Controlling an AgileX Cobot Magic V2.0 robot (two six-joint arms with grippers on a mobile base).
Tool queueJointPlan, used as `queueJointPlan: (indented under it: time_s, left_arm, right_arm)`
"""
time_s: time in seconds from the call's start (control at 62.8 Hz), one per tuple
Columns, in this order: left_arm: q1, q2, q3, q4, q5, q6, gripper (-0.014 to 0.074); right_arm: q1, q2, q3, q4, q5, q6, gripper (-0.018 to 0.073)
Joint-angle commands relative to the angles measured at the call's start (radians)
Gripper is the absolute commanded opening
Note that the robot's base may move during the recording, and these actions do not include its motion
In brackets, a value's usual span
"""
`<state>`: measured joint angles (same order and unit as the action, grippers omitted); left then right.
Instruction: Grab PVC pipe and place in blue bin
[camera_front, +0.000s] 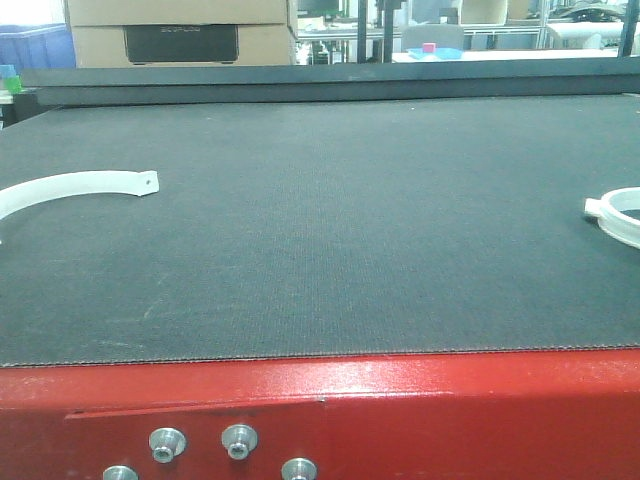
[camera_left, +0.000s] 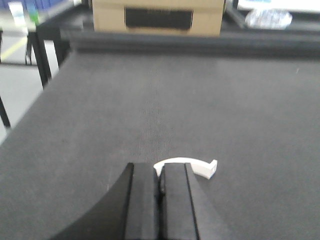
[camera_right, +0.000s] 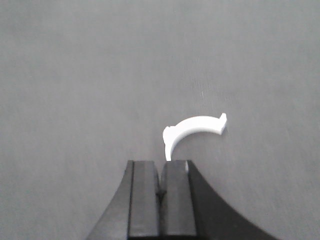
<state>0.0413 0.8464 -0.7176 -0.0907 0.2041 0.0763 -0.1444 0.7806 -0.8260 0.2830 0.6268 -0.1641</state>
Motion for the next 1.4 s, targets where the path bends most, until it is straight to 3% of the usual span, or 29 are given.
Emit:
queueJointPlan:
  time_s: [0.0, 0.255, 0.558, 0.781, 1.004, 1.275, 1.386]
  left_arm:
    - [0.001, 0.063, -0.032, -0.019, -0.015, -0.001, -0.0111]
    - [0.001, 0.124, -0.037, -0.019, -0.036, -0.001, -0.0111]
    - [0.001, 0.128, -0.037, 0.027, -0.247, -0.001, -0.0111]
    - [0.001, 0.130, -0.037, 0.027, -0.168, -0.001, -0.0111]
    - [0.001, 0.190, -0.037, -0.018, -0.055, -0.001, -0.0111]
    - [0.001, 0.285, -0.037, -0.055, -0.050, -0.001, -0.0111]
    - [0.001, 0.328, -0.045, -0.055, -0.050, -0.001, -0.0102]
  right_arm:
    - [0.004, 0.003, -0.009, 0.022, -0.088, -0.001, -0.0162]
    - [0.004, 0.003, -0.009, 0.059, -0.144, -0.001, -0.0162]
    - [0.004, 0.013, -0.009, 0.143, -0.189, -0.001, -0.0162]
    - [0.004, 0.050, -0.009, 0.158, -0.132, -0.001, -0.0162]
    - [0.006, 0.147, -0.009, 0.158, -0.126, -0.115, -0.0162]
    - [0.006, 0.320, -0.011, 0.158, -0.107, -0.116, -0.0161]
    - [0.006, 0.379, -0.022, 0.158, -0.099, -0.156, -0.0078]
